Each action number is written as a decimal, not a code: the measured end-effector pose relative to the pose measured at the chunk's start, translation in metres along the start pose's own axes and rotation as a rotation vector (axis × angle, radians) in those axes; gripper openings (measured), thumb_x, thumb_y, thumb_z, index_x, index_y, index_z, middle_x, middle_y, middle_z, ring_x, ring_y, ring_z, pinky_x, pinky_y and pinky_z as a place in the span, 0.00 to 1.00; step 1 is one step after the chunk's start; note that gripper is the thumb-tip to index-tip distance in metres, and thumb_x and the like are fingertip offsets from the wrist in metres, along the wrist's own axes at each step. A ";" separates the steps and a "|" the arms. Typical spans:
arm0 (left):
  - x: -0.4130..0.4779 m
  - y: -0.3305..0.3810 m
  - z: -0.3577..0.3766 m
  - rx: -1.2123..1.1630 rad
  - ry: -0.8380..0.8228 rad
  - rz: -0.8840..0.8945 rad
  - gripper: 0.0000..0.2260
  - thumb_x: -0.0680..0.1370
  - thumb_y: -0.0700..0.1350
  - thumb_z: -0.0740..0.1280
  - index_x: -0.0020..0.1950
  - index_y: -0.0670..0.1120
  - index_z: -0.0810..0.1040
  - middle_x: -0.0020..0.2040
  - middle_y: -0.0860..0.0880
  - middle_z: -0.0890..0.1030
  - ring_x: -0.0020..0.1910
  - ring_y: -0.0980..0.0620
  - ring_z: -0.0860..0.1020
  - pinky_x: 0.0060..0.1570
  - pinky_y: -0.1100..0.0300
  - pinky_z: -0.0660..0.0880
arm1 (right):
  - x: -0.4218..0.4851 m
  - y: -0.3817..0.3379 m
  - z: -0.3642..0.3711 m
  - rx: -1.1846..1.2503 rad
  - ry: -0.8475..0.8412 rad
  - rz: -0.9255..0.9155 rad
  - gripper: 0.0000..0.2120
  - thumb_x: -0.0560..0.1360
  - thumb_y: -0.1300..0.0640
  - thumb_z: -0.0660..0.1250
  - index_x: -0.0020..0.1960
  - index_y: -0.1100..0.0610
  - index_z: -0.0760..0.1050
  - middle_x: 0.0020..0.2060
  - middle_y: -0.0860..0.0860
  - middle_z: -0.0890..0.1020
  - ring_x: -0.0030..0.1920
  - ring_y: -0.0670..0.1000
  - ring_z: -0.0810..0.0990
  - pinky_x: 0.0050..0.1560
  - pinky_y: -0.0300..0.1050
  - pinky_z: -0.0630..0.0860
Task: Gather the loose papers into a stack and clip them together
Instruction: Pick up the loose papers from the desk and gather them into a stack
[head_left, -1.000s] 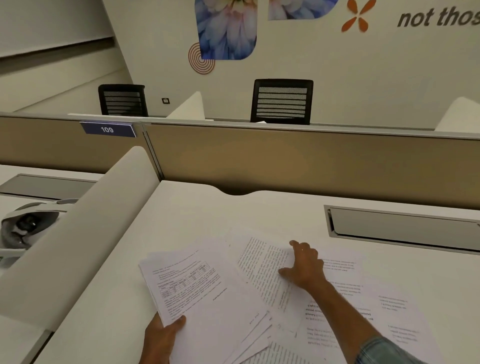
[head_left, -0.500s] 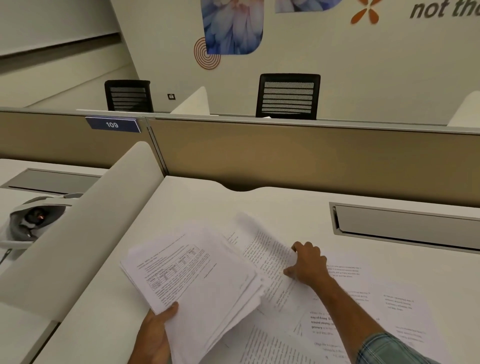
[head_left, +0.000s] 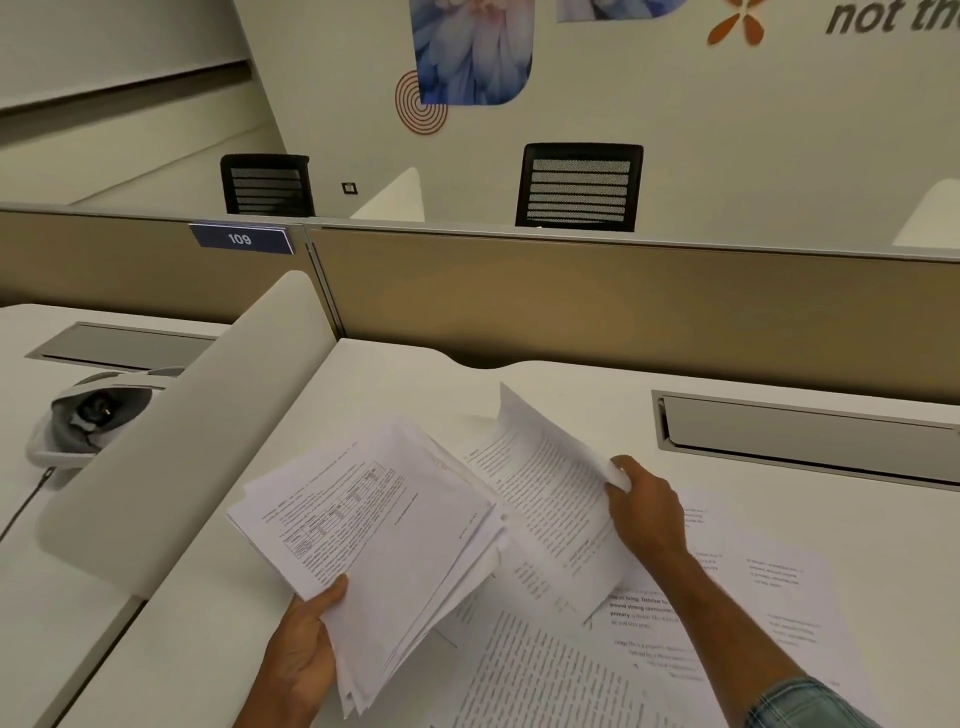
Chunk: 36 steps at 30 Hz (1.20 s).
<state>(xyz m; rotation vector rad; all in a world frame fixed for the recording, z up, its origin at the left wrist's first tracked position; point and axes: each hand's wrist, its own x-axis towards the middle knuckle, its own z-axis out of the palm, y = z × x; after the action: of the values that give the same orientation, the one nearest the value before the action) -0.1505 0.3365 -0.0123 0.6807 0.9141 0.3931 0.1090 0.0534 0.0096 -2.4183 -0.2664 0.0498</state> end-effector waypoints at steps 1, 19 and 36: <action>-0.002 -0.001 0.000 -0.007 0.002 -0.007 0.17 0.80 0.34 0.64 0.67 0.47 0.78 0.58 0.45 0.85 0.55 0.41 0.79 0.47 0.47 0.82 | -0.005 0.002 -0.006 0.028 0.021 0.018 0.04 0.81 0.58 0.64 0.53 0.55 0.77 0.40 0.51 0.81 0.38 0.52 0.80 0.36 0.40 0.71; -0.085 -0.072 0.046 0.064 -0.225 -0.290 0.19 0.74 0.34 0.69 0.65 0.44 0.80 0.57 0.40 0.86 0.58 0.39 0.81 0.60 0.44 0.76 | -0.166 0.043 -0.056 1.001 -0.163 0.598 0.08 0.76 0.63 0.72 0.53 0.54 0.82 0.43 0.54 0.88 0.41 0.58 0.85 0.40 0.48 0.83; -0.108 -0.085 0.049 0.522 -0.356 -0.123 0.19 0.76 0.36 0.70 0.67 0.48 0.79 0.62 0.44 0.85 0.60 0.40 0.83 0.62 0.41 0.77 | -0.202 0.058 -0.089 0.930 -0.505 0.656 0.12 0.82 0.45 0.61 0.58 0.48 0.80 0.52 0.54 0.88 0.54 0.58 0.86 0.55 0.56 0.83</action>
<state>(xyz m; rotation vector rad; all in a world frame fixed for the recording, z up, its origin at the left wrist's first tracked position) -0.1684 0.1938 0.0142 1.1242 0.7120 -0.0874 -0.0685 -0.0873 0.0322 -1.4343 0.2931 0.8772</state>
